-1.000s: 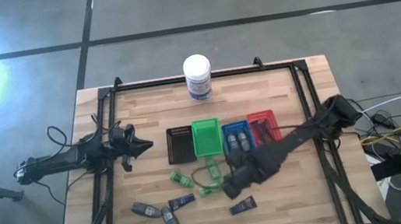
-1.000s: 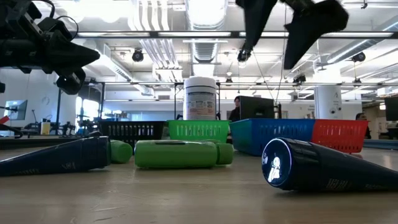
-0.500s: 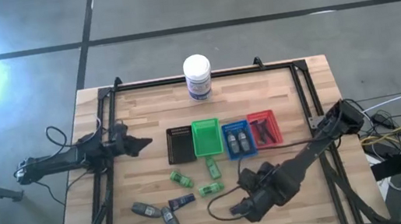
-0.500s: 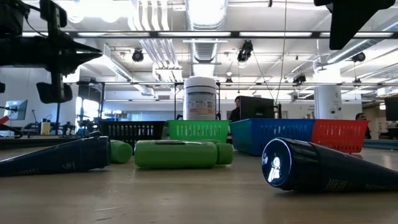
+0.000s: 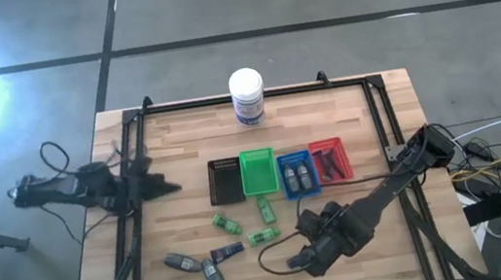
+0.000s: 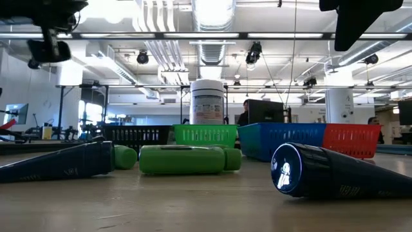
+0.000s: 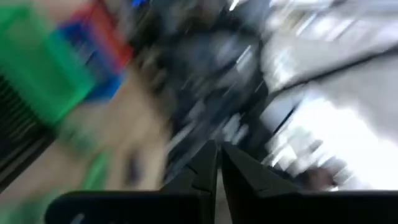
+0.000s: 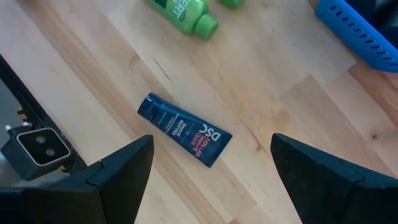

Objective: Pick & Place Travel size toiletries
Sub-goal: Put the deodorant into the blue basket

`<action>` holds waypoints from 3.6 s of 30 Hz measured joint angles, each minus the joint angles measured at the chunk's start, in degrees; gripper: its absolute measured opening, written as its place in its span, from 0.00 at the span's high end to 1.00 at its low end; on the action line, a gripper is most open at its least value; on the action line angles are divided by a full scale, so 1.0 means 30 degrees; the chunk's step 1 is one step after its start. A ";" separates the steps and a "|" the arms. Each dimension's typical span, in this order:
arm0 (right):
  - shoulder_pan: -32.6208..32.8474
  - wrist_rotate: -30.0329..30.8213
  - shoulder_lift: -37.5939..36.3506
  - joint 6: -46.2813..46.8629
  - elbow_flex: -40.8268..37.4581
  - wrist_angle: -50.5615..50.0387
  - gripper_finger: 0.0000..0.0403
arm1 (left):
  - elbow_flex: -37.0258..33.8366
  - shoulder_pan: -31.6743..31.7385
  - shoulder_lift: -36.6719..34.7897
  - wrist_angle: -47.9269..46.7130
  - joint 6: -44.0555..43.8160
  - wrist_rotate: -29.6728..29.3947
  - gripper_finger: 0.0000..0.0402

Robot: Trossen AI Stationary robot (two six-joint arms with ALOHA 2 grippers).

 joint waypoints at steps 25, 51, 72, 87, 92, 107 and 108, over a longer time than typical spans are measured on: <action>-0.0211 0.0252 -0.0007 0.2097 -0.0015 -0.0982 0.16 | 0.5792 -0.6938 1.6536 -0.6972 -0.5403 0.2824 0.92; 0.0413 0.0281 -0.0107 0.0443 -0.0015 -0.1564 0.14 | 1.0224 -1.1537 2.2021 -1.2888 1.2310 0.1854 0.20; 0.3132 0.3327 -0.1523 0.5852 -0.0015 -0.3810 0.17 | 0.9172 -1.1508 2.4693 -1.1881 1.2691 0.3683 0.22; 0.3137 0.3341 -0.1523 0.5954 -0.0015 -0.3781 0.11 | 0.8663 -1.1551 2.4620 -1.1225 1.2627 0.2506 0.48; 0.3133 0.3348 -0.1523 0.6029 -0.0015 -0.3523 0.14 | 0.8737 -1.1544 2.4487 -1.1224 1.2993 0.2396 0.48; 0.2262 0.6651 -0.2619 0.7560 -0.0022 -0.0040 0.16 | 1.0376 -1.0765 1.7059 -1.2020 0.9505 -0.5901 0.48; 0.1895 0.6791 -0.2759 0.7119 -0.0022 0.0592 0.16 | 1.0734 -1.0514 1.6942 -1.1753 0.9886 -0.6623 0.48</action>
